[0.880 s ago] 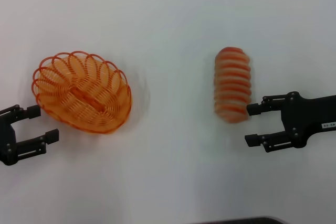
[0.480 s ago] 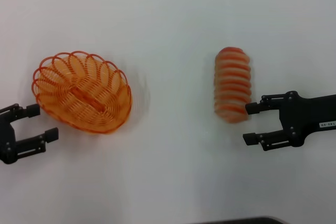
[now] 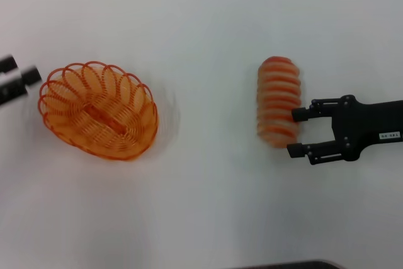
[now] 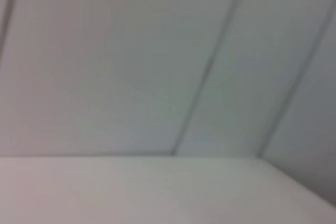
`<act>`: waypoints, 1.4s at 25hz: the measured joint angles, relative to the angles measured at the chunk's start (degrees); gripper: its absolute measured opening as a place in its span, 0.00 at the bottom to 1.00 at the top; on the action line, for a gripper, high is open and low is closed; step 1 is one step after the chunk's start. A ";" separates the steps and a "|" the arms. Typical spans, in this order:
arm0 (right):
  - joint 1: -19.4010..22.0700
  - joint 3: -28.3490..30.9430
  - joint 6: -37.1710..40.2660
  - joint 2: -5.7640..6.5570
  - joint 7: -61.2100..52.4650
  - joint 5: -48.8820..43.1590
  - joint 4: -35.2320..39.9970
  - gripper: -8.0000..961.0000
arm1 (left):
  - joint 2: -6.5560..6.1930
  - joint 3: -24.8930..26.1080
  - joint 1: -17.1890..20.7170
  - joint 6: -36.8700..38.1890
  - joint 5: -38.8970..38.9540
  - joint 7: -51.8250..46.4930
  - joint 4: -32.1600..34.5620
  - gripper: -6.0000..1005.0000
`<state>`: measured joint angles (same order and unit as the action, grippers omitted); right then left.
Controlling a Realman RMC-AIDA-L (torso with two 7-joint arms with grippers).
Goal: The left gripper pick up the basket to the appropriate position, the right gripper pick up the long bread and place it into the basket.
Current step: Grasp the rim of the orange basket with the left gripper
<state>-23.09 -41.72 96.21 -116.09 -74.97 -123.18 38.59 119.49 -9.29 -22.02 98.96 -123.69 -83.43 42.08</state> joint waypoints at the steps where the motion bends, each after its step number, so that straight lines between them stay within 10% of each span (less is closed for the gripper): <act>1: -0.22 0.17 0.03 -0.13 0.00 0.02 0.00 0.86 | 0.00 0.35 -0.61 -1.05 0.70 -2.08 0.03 0.79; 19: -3.91 4.16 0.66 -0.56 0.37 0.22 0.00 0.86 | -3.95 -20.20 -13.30 -15.32 -15.06 -45.54 10.36 0.78; 35: -4.35 5.21 0.52 0.25 0.36 0.23 0.12 0.86 | -2.24 -42.31 -20.57 -13.63 -35.09 -49.06 17.08 0.78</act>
<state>-27.45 -36.51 96.73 -115.83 -74.61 -122.95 38.71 117.25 -51.60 -42.58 85.33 -158.78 -132.50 59.17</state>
